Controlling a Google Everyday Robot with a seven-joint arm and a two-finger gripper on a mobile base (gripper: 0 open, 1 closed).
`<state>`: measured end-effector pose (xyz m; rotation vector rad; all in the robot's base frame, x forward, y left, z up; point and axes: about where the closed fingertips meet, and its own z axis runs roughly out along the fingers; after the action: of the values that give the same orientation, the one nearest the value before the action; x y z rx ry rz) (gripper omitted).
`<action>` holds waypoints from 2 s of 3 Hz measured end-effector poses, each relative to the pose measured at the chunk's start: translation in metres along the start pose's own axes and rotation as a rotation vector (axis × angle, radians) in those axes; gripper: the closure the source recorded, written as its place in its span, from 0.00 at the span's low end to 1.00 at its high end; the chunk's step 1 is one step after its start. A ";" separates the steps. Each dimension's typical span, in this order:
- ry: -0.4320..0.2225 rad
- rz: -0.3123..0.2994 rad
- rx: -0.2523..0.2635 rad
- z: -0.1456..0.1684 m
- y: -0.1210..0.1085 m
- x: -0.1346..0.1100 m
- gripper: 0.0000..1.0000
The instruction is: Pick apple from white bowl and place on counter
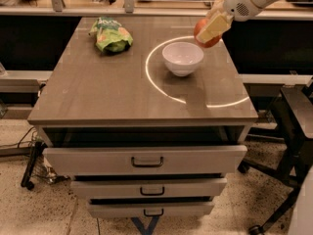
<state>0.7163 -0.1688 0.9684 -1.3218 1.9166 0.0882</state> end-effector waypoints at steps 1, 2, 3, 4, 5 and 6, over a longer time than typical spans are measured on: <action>-0.018 -0.016 0.014 0.020 -0.018 -0.006 1.00; -0.022 -0.033 0.043 0.045 -0.044 -0.012 1.00; 0.008 -0.026 0.051 0.063 -0.059 0.004 1.00; 0.045 -0.014 0.032 0.077 -0.059 0.022 0.82; 0.075 -0.011 0.009 0.090 -0.055 0.034 0.59; 0.097 -0.013 -0.004 0.099 -0.053 0.042 0.35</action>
Offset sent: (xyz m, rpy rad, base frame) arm 0.0988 0.0091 0.0051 -0.0098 -0.1014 0.0002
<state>0.8093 -0.1790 0.8932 -1.3631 1.9893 0.0215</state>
